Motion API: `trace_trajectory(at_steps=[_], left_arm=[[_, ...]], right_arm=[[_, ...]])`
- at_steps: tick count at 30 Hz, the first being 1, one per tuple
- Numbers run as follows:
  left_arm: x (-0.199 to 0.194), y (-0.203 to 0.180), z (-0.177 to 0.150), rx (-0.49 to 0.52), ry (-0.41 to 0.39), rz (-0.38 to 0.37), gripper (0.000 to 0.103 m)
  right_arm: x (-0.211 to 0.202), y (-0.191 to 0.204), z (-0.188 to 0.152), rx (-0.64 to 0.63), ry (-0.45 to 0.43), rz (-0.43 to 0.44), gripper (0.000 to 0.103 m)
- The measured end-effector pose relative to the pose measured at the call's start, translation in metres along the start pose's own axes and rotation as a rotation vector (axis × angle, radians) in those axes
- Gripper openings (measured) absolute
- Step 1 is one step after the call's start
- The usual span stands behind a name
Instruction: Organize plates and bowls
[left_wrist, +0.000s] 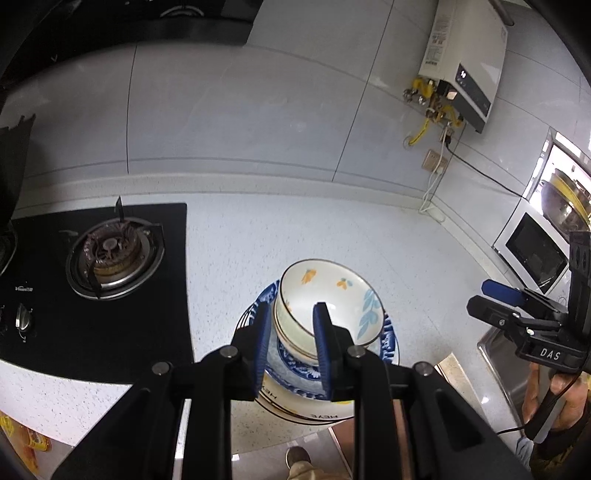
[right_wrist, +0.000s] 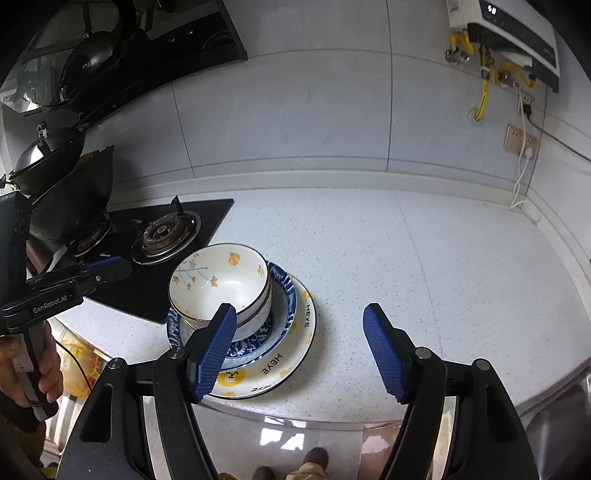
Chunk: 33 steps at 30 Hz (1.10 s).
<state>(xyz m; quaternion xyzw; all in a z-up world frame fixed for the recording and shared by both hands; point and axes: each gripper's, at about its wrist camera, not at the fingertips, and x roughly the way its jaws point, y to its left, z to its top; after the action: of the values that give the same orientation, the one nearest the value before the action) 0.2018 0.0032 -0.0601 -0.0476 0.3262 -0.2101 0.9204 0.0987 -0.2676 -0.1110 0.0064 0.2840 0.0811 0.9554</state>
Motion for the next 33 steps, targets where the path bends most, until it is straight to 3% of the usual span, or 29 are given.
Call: trace_trajectory(at_steps=[10, 14, 22, 29, 33], left_arm=[[-0.056, -0.019, 0.0, 0.024, -0.14, 0.043, 0.023], [-0.081, -0.036, -0.008, 0.047, -0.187, 0.084, 0.023], [-0.129, -0.072, -0.03, 0.023, -0.206, 0.236, 0.023], [-0.168, -0.097, -0.055, 0.015, -0.196, 0.361, 0.044], [-0.186, -0.11, -0.067, 0.063, -0.213, 0.432, 0.045]], right_arm=[[-0.065, 0.001, -0.001, -0.068, -0.236, -0.131, 0.082], [-0.085, 0.0, -0.004, -0.108, -0.286, -0.12, 0.087], [-0.106, -0.021, -0.015, -0.11, -0.256, -0.017, 0.087], [-0.112, -0.031, -0.038, -0.053, -0.215, 0.088, 0.087], [-0.119, -0.027, -0.046, -0.03, -0.174, 0.118, 0.087]])
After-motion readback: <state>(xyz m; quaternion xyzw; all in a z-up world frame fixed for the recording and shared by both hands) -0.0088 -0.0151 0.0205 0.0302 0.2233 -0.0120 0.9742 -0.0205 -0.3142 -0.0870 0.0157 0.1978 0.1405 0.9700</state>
